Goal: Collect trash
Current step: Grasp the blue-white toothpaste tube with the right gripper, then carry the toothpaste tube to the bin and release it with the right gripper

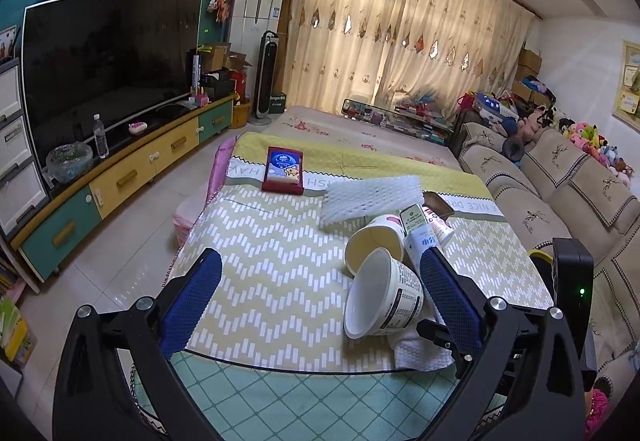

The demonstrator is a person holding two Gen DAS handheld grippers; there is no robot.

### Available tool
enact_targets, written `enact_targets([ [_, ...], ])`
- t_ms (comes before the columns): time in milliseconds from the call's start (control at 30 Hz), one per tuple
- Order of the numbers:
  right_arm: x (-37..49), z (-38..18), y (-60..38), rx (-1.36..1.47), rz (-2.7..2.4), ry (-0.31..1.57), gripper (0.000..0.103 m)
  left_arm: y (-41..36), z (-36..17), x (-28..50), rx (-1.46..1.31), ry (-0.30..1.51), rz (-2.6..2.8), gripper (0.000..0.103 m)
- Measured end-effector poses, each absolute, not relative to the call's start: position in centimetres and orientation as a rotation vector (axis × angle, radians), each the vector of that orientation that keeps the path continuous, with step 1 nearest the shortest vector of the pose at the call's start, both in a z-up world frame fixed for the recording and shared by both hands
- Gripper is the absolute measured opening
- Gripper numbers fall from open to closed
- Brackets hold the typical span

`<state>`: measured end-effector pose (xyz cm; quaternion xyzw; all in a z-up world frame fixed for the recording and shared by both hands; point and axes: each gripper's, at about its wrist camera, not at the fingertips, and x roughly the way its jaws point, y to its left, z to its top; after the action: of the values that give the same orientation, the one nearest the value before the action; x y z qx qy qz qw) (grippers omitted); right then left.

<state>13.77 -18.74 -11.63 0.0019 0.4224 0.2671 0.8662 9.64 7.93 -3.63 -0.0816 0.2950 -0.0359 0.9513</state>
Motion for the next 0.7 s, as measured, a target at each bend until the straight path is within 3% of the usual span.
enact_targets([
  [400,12.7,-9.3,-21.2,0.041,0.556,0.807,0.037,5.9,-5.3,11.1,-0.146,0.645,-0.116,0.098],
  [700,13.5,-8.0,-30.4,0.113,0.314,0.734,0.037,2.2,-8.1,12.9,-0.092,0.724,-0.225,0.098],
])
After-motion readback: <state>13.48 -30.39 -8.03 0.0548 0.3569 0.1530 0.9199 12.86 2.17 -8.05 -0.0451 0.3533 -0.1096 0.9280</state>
